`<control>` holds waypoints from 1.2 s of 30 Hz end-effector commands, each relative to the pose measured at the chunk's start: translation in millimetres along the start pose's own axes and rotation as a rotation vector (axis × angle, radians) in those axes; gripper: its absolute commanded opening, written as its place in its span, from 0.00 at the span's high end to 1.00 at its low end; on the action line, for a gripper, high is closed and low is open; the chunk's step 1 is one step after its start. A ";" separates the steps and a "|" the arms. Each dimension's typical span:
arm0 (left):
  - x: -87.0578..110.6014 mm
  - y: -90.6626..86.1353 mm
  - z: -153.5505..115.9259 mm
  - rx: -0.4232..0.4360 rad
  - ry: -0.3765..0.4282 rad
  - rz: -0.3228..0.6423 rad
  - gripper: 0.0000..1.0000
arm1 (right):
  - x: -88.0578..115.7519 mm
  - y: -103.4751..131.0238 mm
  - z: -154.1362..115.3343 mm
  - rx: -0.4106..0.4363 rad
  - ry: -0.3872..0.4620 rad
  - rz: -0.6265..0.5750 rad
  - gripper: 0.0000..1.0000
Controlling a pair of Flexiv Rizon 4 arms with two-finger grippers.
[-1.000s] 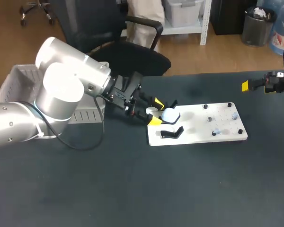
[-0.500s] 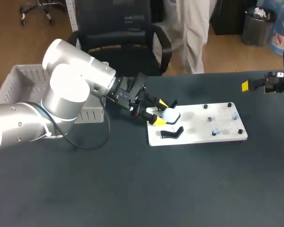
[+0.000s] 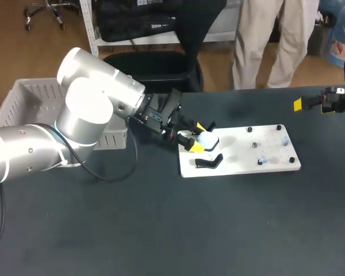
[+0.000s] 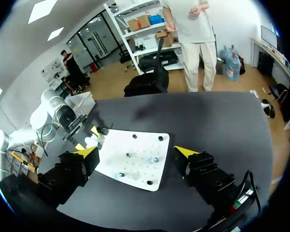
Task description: Pick up each earbud case from the left stands, insert the matching earbuds, close the lid, and place the case in the box.
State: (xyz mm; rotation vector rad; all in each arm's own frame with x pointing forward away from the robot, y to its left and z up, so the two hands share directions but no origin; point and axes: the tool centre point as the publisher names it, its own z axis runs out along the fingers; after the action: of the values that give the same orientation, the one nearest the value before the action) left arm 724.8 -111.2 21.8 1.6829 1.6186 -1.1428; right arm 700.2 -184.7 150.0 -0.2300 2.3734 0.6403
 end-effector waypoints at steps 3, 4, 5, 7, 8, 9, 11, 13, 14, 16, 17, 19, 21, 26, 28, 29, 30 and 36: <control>-0.7 4.7 2.4 0.010 0.008 -0.004 0.31 | 0.0 -0.2 0.0 0.000 0.000 -0.001 0.00; -0.7 4.6 2.8 0.010 0.008 -0.004 0.31 | 0.0 -0.2 0.0 0.000 0.000 -0.001 0.00; -0.5 4.4 3.3 0.010 0.009 -0.004 0.31 | 0.0 -0.2 0.0 0.000 0.000 -0.001 0.00; -0.3 4.3 3.6 0.009 0.011 -0.003 0.31 | 0.0 -0.2 0.0 0.000 0.000 -0.001 0.00; -0.2 4.4 3.7 0.008 0.010 -0.003 0.32 | 0.0 -0.2 0.0 0.000 0.000 -0.001 0.00; 0.0 4.5 3.7 0.007 0.010 -0.003 0.32 | 0.0 -0.2 0.0 0.000 0.000 -0.001 0.00; 0.6 4.6 3.9 0.005 0.010 -0.003 0.33 | 0.0 -0.2 0.0 0.000 0.000 -0.001 0.00; 1.4 4.4 4.0 0.005 0.011 -0.004 0.34 | 0.0 -0.2 0.0 0.000 0.000 -0.001 0.00; 1.4 4.3 4.1 0.004 0.011 -0.004 0.35 | 0.0 -0.2 0.0 0.000 0.000 -0.001 0.00; 1.5 4.2 4.1 0.002 0.009 -0.003 0.36 | 0.0 -0.2 0.0 0.000 0.000 -0.001 0.00; 1.8 4.1 4.3 0.001 0.008 -0.004 0.36 | 0.0 -0.2 0.0 0.000 0.000 -0.001 0.00; 2.2 3.7 4.6 0.000 0.007 -0.003 0.37 | 0.0 -0.2 0.0 0.000 0.000 -0.001 0.00; 2.7 3.4 5.1 0.000 0.008 -0.002 0.38 | 0.0 -0.2 0.0 0.000 0.000 -0.001 0.00; 2.9 3.5 5.5 0.000 0.006 0.000 0.43 | 0.0 -0.2 0.0 0.000 0.000 -0.001 0.00; 3.2 3.4 6.0 -0.001 0.006 0.000 0.42 | 0.0 -0.2 0.0 0.000 0.000 -0.001 0.00; 3.2 3.4 6.1 -0.002 0.006 0.000 0.42 | 0.0 -0.2 0.0 0.000 0.000 -0.001 0.00; 3.4 3.3 6.3 -0.003 0.005 0.000 0.41 | 0.0 -0.2 0.0 0.000 0.000 -0.001 0.00; 3.9 2.8 6.9 -0.008 0.000 0.002 0.44 | 0.0 -0.2 0.0 0.000 0.000 -0.001 0.00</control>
State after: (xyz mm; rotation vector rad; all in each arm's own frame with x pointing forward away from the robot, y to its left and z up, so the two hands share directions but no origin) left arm 726.9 -114.7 17.9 1.6828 1.6227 -1.1364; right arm 700.2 -184.7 150.0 -0.2300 2.3734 0.6403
